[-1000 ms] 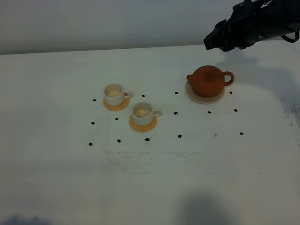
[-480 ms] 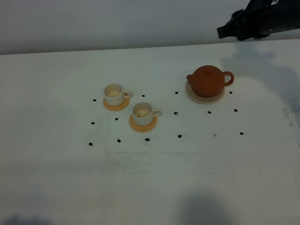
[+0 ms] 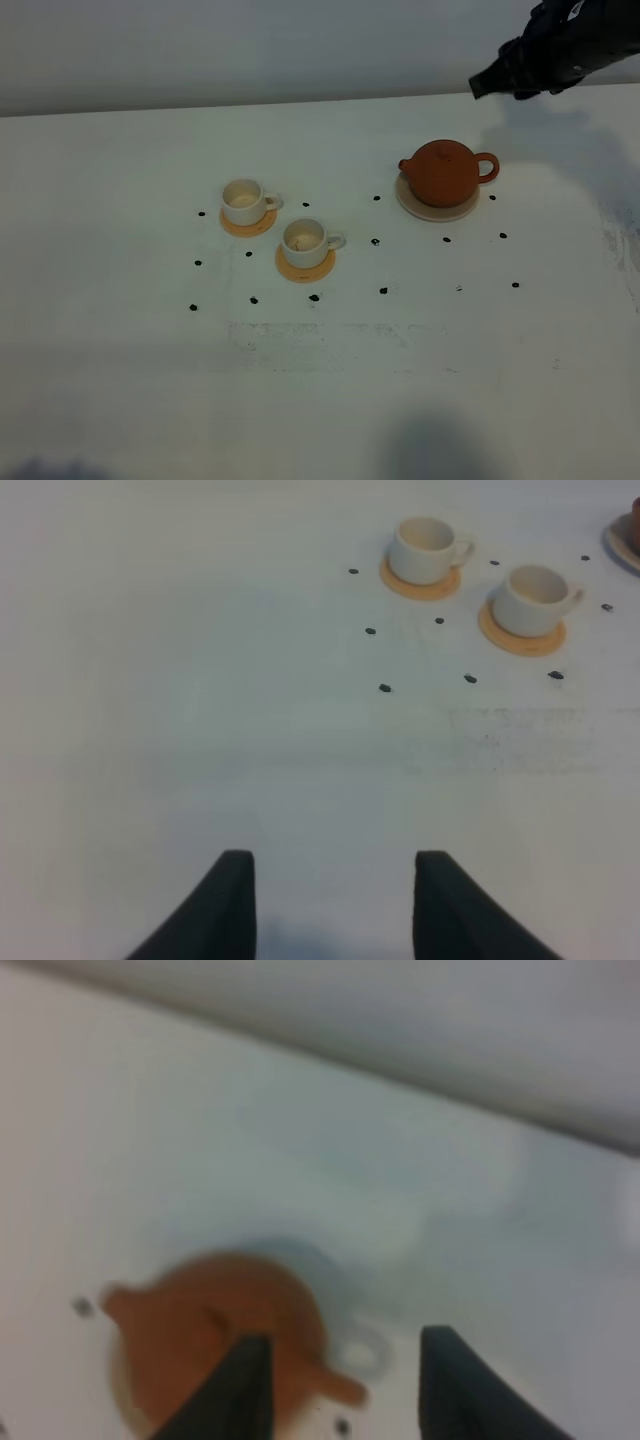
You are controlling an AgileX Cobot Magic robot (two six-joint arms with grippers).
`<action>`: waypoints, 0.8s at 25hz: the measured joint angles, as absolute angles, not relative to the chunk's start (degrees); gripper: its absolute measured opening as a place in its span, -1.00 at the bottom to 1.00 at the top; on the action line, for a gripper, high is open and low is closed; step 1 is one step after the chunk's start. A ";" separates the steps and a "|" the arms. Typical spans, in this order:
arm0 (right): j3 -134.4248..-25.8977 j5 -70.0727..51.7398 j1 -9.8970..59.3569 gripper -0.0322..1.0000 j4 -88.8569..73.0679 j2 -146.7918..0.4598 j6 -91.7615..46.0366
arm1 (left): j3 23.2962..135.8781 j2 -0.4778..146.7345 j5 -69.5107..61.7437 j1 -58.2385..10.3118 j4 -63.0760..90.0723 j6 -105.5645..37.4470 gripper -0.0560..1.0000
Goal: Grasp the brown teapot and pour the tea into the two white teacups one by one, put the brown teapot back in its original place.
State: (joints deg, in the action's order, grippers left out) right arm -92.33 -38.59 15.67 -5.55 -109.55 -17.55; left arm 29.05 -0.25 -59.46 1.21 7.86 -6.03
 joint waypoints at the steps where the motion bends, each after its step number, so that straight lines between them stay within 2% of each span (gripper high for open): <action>1: -92.82 -39.76 15.81 -0.28 -4.71 -109.83 -18.40 | 29.05 -0.25 -59.46 1.21 7.86 -6.03 -0.09; 5: -93.26 -40.06 16.17 -0.28 -4.22 -110.02 -20.21 | 29.05 -0.25 -59.46 1.21 7.86 -6.03 -0.09; 20: -94.25 -32.13 15.04 -0.28 -7.32 -117.14 -11.63 | 29.05 -0.25 -59.46 1.21 7.86 -6.03 -0.09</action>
State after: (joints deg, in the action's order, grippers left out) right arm -94.25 -32.13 15.04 -7.32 -117.14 -11.63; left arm 29.05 -0.25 -59.46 1.21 7.86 -6.03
